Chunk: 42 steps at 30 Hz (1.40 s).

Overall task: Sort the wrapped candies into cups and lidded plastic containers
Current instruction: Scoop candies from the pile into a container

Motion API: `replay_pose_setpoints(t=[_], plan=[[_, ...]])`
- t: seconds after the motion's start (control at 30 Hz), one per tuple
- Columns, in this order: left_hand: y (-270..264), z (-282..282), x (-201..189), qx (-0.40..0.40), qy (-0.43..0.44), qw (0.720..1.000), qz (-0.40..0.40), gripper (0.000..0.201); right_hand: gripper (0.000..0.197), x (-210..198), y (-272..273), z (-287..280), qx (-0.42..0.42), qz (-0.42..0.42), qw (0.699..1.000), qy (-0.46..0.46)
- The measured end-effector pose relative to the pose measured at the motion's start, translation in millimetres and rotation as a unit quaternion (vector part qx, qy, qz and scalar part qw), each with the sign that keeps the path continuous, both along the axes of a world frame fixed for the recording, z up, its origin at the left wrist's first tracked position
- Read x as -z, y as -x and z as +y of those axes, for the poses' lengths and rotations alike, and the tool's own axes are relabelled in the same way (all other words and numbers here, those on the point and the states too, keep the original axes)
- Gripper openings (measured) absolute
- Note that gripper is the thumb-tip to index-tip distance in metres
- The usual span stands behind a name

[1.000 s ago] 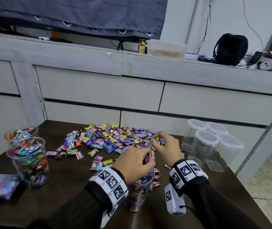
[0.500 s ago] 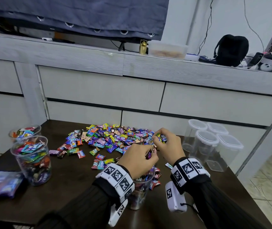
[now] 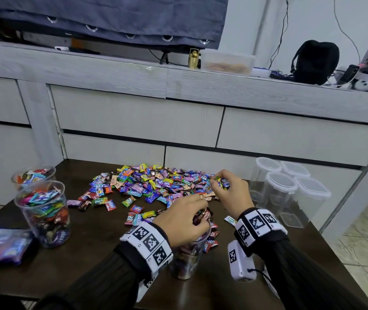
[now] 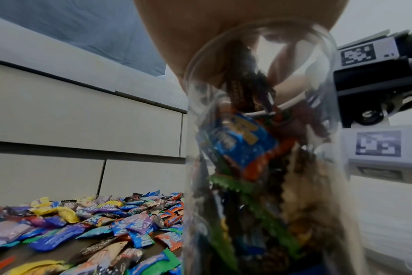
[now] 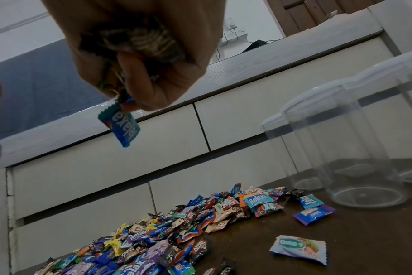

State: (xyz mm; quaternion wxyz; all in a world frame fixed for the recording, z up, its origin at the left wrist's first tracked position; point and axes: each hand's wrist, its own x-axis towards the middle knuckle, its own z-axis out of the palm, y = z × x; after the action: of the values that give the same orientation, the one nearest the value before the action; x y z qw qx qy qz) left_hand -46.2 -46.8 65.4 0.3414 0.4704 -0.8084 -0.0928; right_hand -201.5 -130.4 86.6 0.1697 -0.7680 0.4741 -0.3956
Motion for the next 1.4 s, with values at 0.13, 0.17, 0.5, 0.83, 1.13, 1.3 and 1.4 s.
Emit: replay_pose_setpoints(t=[0.13, 0.17, 0.5, 0.83, 1.13, 1.3, 1.4], plan=[[-1.9, 2.7, -0.6, 0.022, -0.012, 1.0, 0.009, 0.023, 0.006, -1.0, -1.2, 0.0, 0.001, 0.0, 1.0, 0.005], [-2.2, 2.9, -0.2, 0.024, -0.02, 1.0, 0.0, 0.024, 0.006, -1.1, -1.1, -0.2, 0.002, 0.0, 1.0, 0.007], [-0.7, 8.5, 3.6, 0.048, 0.015, 0.996, 0.069, 0.005, 0.007, 0.8, 0.6, 1.7, 0.005, -0.005, 1.0, 0.01], [-7.5, 1.1, 0.9, 0.08, -0.045, 0.987, 0.131, 0.024, 0.009, 0.0, 1.6, 3.4, 0.006, -0.005, 1.0, 0.0], [-11.9, 3.1, 4.6, 0.063, -0.064, 0.978, 0.189, 0.022, 0.008, -0.8, -0.8, 4.0, 0.002, -0.017, 1.0, 0.004], [-21.0, 9.4, 22.1, 0.013, -0.076, 0.941, 0.328, 0.086, 0.008, -13.5, -13.2, 13.3, -0.017, -0.09, 0.995, 0.03], [-28.6, 12.5, 32.8, 0.026, -0.15, 0.945, 0.289, 0.117, 0.011, -16.7, -32.1, 25.9, -0.049, -0.136, 0.988, 0.048]])
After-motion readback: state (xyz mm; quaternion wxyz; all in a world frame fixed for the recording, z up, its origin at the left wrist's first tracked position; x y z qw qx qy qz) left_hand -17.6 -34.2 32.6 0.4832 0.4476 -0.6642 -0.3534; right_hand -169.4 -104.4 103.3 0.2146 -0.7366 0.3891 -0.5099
